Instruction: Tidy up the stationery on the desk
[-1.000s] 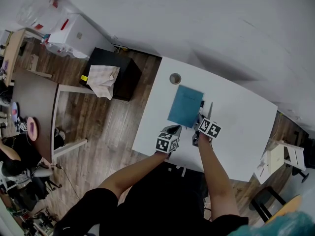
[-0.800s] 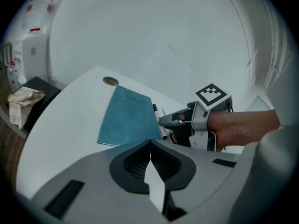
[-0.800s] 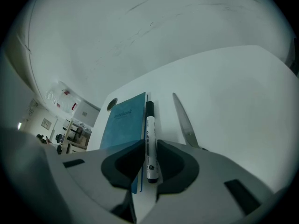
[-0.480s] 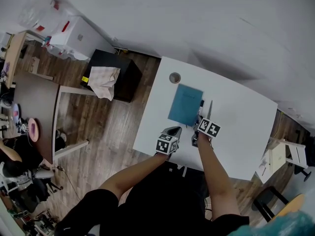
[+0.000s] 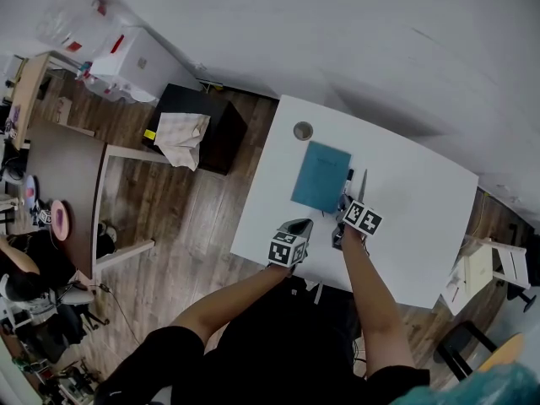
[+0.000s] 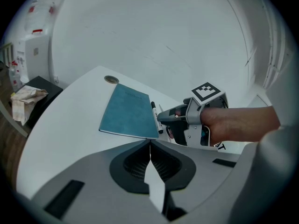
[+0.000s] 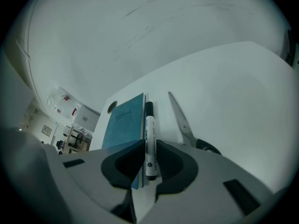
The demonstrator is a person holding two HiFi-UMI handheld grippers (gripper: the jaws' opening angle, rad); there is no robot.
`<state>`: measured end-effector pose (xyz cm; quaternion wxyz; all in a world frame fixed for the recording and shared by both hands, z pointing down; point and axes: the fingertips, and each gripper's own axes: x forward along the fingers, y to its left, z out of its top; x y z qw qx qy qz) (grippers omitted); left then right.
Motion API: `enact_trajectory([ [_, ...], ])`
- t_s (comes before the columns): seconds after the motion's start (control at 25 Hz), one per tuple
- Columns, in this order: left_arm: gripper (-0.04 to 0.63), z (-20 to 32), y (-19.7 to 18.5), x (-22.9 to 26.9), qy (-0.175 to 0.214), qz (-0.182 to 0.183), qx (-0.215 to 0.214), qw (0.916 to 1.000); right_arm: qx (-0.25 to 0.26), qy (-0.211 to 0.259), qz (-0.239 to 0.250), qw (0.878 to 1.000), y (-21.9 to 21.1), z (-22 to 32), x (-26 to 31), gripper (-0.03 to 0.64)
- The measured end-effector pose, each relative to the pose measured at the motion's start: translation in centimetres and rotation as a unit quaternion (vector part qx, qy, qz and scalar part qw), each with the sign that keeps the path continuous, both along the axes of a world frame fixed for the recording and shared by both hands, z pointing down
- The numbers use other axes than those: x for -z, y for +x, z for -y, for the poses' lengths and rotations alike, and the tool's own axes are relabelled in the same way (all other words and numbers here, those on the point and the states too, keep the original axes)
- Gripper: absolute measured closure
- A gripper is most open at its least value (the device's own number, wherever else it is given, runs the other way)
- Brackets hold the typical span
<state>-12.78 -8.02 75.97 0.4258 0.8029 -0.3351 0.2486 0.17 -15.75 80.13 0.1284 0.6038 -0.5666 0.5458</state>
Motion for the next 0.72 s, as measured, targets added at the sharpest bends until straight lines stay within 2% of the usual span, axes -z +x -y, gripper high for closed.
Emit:
enact_trajectory([
  [0.4,0.581,-0.9,-0.1,0.8,0.009,-0.007,-0.002,0.9999,-0.013,0.023,0.013,1.0,0.1,-1.3,2.3,0.534],
  [0.6,0.581,-1.6,0.8,1.4,0.021,-0.007,-0.025,0.9994,-0.011,0.047,0.026,0.999,0.1,-3.2,5.0,0.535],
  [0.72,0.581,-2.9,1.2,2.4,0.033,-0.006,-0.03,0.999,0.009,0.061,0.021,0.998,0.0,-6.0,6.5,0.535],
])
